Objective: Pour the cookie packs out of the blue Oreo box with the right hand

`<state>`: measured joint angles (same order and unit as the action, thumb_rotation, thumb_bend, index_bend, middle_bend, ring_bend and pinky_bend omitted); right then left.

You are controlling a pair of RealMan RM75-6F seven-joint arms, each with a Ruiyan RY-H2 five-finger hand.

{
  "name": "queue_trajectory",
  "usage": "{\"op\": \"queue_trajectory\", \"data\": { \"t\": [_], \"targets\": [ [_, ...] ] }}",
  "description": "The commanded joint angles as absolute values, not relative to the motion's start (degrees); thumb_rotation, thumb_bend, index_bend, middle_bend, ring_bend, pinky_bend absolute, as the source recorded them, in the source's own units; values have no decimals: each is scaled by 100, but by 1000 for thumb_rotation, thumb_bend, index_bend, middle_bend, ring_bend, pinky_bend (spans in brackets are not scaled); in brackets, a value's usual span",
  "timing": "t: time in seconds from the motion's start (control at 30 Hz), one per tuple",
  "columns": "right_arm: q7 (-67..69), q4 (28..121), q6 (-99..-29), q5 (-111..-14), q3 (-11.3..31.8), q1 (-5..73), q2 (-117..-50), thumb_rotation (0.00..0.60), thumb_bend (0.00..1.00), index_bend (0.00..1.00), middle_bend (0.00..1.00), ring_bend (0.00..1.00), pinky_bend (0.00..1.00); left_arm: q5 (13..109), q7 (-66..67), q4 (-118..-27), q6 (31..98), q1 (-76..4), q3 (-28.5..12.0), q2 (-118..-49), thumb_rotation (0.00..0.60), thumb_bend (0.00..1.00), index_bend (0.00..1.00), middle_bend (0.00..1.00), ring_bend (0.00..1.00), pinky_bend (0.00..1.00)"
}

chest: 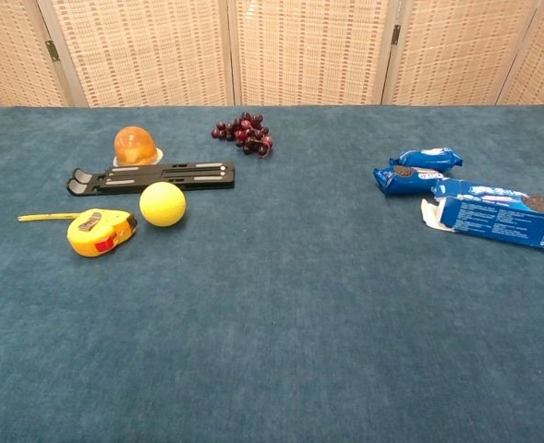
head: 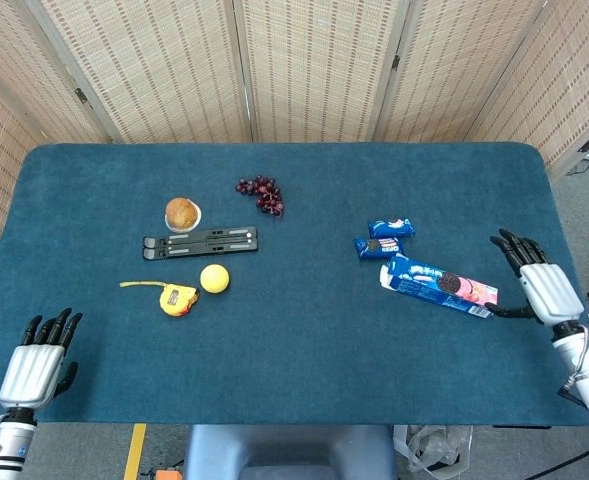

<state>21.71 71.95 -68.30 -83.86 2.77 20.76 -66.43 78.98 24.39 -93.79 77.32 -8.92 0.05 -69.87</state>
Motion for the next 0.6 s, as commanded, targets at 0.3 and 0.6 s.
{"op": "queue_trajectory", "data": {
  "t": [0.3, 0.6],
  "targets": [
    [-482, 9017, -9296, -8330, -52, 312, -6549, 600, 218, 0, 0, 0, 0, 8046, 2141, -9334, 7868, -850, -4, -6902, 600, 463, 33, 77, 153, 92],
    [-444, 8879, -9528, -8683, -66, 114, -6730, 600, 218, 0, 0, 0, 0, 8061, 2249, -9368, 7963, -791, 11, -6907, 600, 463, 33, 76, 153, 92]
  ]
}}
